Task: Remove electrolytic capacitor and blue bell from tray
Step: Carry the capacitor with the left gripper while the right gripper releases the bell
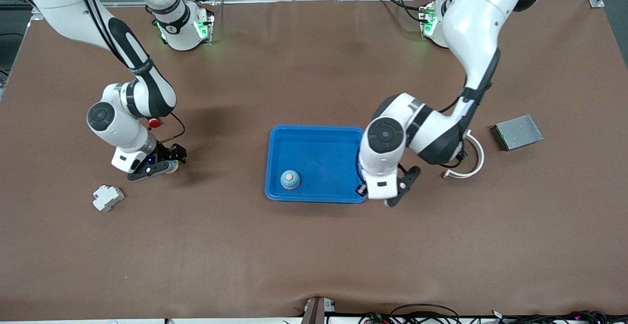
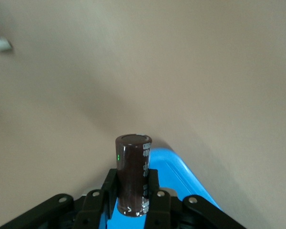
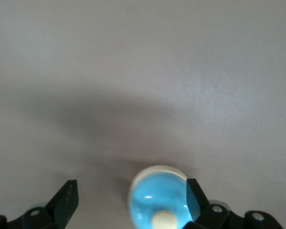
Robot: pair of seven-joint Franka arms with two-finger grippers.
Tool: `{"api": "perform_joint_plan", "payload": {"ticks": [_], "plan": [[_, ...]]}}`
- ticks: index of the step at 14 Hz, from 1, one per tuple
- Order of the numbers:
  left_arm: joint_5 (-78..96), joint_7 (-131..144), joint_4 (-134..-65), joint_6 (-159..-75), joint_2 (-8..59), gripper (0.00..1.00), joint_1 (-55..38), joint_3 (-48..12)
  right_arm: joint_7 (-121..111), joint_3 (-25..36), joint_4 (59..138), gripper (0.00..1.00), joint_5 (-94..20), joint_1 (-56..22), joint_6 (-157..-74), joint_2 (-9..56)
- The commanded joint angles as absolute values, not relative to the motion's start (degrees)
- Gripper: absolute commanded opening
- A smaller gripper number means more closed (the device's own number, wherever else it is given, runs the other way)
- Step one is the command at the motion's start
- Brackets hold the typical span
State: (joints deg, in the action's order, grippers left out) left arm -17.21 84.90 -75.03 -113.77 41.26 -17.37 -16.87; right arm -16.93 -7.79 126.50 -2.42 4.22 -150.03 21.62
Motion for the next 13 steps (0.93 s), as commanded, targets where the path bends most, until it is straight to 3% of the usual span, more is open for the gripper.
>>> {"api": "perform_joint_plan", "payload": {"ticks": [1, 4, 7, 13], "plan": [[-17.8, 76.4, -76.0, -110.3, 37.9, 0.0, -13.8, -16.9, -14.2, -9.3, 121.9, 1.0, -6.5, 3.6, -139.2, 18.6], [-17.7, 69.1, -76.2, -108.8, 36.8, 0.0, -8.8, -17.1, 2.2, -9.5, 120.4, 1.0, -6.6, -1.3, -136.1, 17.1], [-15.1, 63.9, -76.6, -105.0, 36.7, 0.0, -3.9, -17.1, 24.5, -9.3, 120.4, 1.0, -6.6, -11.0, -139.9, 16.4], [-12.7, 52.0, -80.6, -104.5, 36.9, 0.0, 6.7, -17.1, 48.5, -9.3, 108.7, 1.0, -6.3, -23.2, -141.6, 22.0]]}}
